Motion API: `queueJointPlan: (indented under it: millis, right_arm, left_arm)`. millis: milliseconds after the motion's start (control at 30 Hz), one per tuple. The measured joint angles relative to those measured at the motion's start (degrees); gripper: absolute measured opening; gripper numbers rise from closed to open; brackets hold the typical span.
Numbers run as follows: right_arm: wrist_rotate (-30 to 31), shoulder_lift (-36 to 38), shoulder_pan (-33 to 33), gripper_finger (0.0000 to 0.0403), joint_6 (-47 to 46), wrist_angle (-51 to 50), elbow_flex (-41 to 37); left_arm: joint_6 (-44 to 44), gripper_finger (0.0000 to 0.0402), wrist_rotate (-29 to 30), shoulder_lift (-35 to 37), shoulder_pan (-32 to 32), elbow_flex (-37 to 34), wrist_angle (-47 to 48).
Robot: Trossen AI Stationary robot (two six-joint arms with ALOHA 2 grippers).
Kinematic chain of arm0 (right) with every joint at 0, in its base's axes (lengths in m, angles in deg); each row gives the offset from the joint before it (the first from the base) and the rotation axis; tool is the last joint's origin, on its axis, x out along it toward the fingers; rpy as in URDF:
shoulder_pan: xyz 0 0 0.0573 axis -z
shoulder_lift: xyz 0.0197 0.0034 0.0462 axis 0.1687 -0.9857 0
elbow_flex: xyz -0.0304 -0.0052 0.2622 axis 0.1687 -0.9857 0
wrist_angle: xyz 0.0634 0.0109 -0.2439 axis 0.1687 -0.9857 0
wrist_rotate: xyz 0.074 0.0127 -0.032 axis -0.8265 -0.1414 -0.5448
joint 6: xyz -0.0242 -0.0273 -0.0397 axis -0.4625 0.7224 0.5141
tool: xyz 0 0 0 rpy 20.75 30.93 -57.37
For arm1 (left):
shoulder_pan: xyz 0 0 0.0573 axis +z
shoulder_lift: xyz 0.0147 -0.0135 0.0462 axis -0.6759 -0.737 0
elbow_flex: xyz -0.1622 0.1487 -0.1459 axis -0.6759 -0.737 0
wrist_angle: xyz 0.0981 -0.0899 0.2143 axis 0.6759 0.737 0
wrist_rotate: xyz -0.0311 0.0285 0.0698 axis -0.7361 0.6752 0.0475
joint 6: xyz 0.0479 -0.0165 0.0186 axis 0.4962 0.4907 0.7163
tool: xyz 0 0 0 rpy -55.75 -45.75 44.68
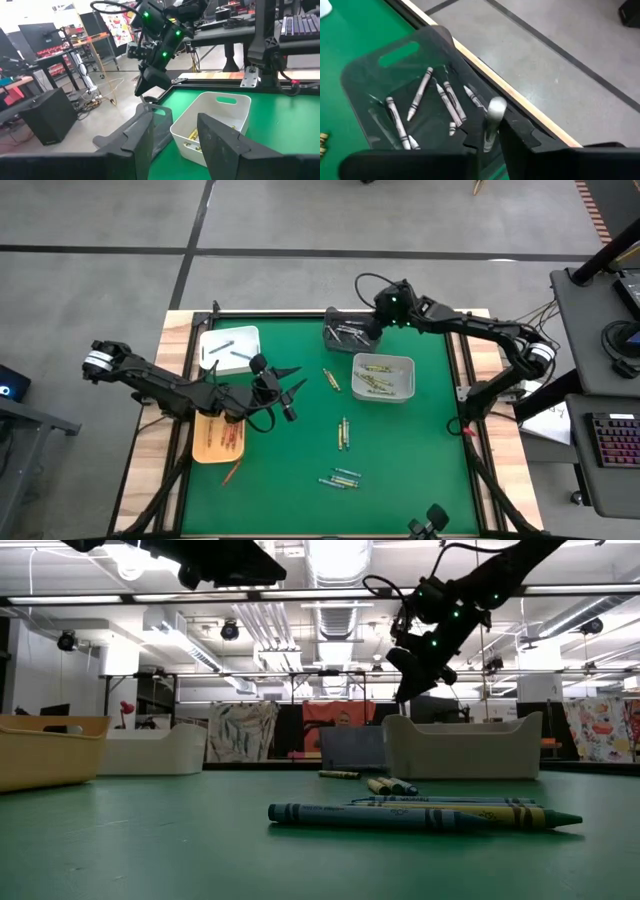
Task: Sort crayons
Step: Put the white crayon into the black bin, then put the orange crayon into the orange bin
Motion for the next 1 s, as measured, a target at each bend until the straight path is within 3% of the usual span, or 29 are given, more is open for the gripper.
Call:
queueJointPlan:
  millis: [300, 667, 800, 1000]
  right_arm:
    - [-0.02, 0.11, -1.09, 0.0141, -1.44, 0.17, -0.02]
    - [-0.02, 2.63, -5.94, 0.0137, -2.19, 0.06, -0.04]
    - [-0.16, 4.62, -10.11, 0.0128, -2.69, -0.44, -0.04]
    - [-0.14, 7.41, -18.27, 0.0117, -3.0, -2.01, -0.04]
  left_arm:
    - [-3.33, 0.0134, 0.0, 0.0, 0.0, 0.03, 0.0]
    - [-6.03, 0.0132, -0.02, 0.0, -0.4, 1.71, 1.8]
    - [-12.03, 0.0129, -0.72, -0.13, -1.06, 6.5, 13.15]
    - [-30.44, 0.0121, -8.68, -1.49, -2.39, 17.13, 41.39]
